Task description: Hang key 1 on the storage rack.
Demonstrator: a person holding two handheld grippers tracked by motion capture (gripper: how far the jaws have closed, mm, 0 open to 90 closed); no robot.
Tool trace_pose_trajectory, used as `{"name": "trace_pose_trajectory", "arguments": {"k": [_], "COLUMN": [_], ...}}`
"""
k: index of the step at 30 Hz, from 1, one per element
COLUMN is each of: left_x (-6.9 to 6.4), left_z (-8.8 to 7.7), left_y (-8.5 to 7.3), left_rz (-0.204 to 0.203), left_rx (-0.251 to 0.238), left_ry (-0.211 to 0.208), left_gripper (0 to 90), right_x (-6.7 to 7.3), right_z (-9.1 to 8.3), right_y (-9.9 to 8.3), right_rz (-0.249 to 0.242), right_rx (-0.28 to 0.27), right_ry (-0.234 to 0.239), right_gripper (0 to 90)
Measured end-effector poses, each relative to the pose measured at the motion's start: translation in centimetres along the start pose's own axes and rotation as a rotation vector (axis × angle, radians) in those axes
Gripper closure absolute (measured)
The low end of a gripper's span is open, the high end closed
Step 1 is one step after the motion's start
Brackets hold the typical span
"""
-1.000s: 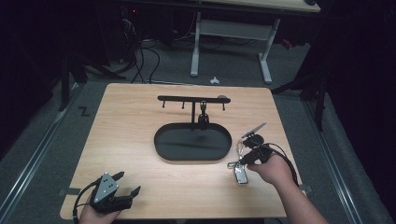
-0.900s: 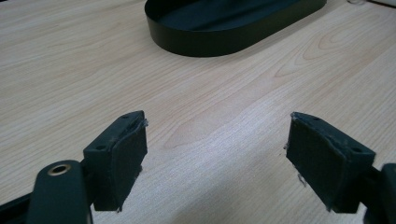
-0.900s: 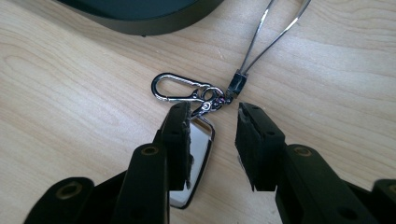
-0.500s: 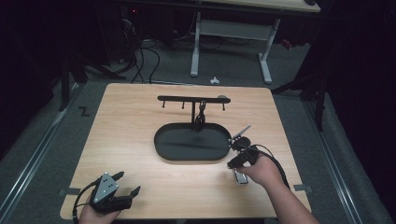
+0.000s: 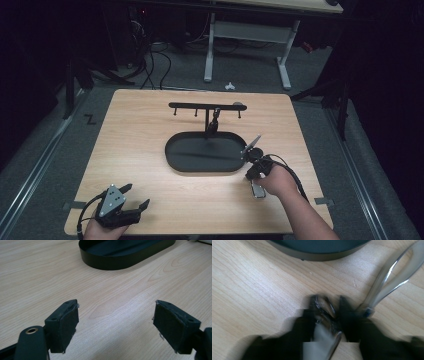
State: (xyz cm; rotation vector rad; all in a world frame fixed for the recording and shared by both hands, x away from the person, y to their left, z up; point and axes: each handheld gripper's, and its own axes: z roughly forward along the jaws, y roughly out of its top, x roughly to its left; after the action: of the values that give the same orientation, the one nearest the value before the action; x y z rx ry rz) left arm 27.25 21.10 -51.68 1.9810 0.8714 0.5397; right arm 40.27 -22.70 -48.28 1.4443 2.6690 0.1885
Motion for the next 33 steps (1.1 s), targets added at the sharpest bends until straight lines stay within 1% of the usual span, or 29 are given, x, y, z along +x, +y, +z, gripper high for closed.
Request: {"name": "trace_pose_trajectory", "arguments": {"k": [1, 3, 4, 7, 10, 12, 13, 15, 19, 22, 23, 24, 25, 26, 27, 28, 29, 33], "left_x": [0.0, -0.1, -0.1, -0.1, -0.1, -0.1, -0.1, -0.1, -0.1, -0.2, -0.2, -0.2, -0.2, -0.2, -0.2, -0.2, -0.2, -0.1], "left_z": [0.0, 0.0, 0.0, 0.0, 0.0, 0.0, 0.0, 0.0, 0.1, 0.1, 0.2, 0.2, 0.2, 0.2, 0.2, 0.2, 0.1, 0.1], "left_y": [0.0, 0.0, 0.0, 0.0, 0.0, 0.0, 0.0, 0.0, 0.0, 0.0, 0.0, 0.0, 0.0, 0.0, 0.0, 0.0, 0.0, 0.0], "left_rz": [0.001, 0.001, 0.001, 0.0, 0.0, 0.001, 0.0, -0.001, 0.0, 0.004, 0.006, 0.006, 0.005, 0.005, 0.002, 0.002, 0.001, -0.001], "left_rx": [-0.001, -0.001, -0.001, 0.0, 0.002, 0.001, 0.001, 0.001, 0.001, 0.005, 0.007, 0.007, 0.007, 0.007, 0.006, 0.006, 0.006, 0.008], "left_ry": [0.0, -0.001, -0.001, -0.001, -0.003, -0.002, -0.002, -0.003, -0.007, -0.01, -0.012, -0.012, -0.012, -0.012, -0.012, -0.012, -0.012, -0.015], "left_gripper": [20.7, 20.8, 20.7, 20.8, 20.8, 20.9, 20.8, 20.8, 20.9, 20.9, 20.9, 20.9, 20.9, 20.9, 20.9, 20.9, 20.9, 20.9], "right_x": [-0.1, -0.2, -0.3, -0.4, -0.7, -0.9, -1.0, -1.1, -0.9, -0.9, -1.0, -1.0, -0.9, -0.9, -0.8, -0.8, -0.8, -0.7], "right_z": [0.0, -0.1, -0.3, -0.4, -0.5, -0.4, -0.3, -0.3, -0.5, -0.5, -0.4, -0.4, 0.0, 0.2, 0.3, 0.3, 0.3, 0.2], "right_y": [0.0, 0.0, 0.1, 0.1, 0.2, 0.3, 0.3, 0.2, -0.3, -0.6, -1.0, -1.0, -1.2, -1.4, -1.5, -1.5, -1.6, -1.7], "right_rz": [0.003, 0.009, 0.013, 0.021, 0.034, 0.043, 0.047, 0.05, 0.046, 0.041, 0.026, 0.026, 0.017, 0.003, -0.003, -0.003, 0.0, 0.003], "right_rx": [-0.005, -0.006, -0.019, -0.026, -0.039, -0.036, -0.035, -0.036, -0.022, -0.01, 0.01, 0.01, 0.042, 0.057, 0.052, 0.052, 0.053, 0.069], "right_ry": [-0.006, -0.002, -0.01, -0.015, -0.031, -0.03, -0.022, -0.019, -0.006, -0.006, 0.006, 0.006, 0.01, 0.006, 0.009, 0.009, 0.022, 0.023], "right_gripper": [81.8, 83.9, 86.1, 86.3, 86.2, 84.5, 81.5, 80.7, 78.8, 77.7, 75.2, 75.2, 75.1, 76.5, 79.7, 79.7, 86.0, 86.7]}}
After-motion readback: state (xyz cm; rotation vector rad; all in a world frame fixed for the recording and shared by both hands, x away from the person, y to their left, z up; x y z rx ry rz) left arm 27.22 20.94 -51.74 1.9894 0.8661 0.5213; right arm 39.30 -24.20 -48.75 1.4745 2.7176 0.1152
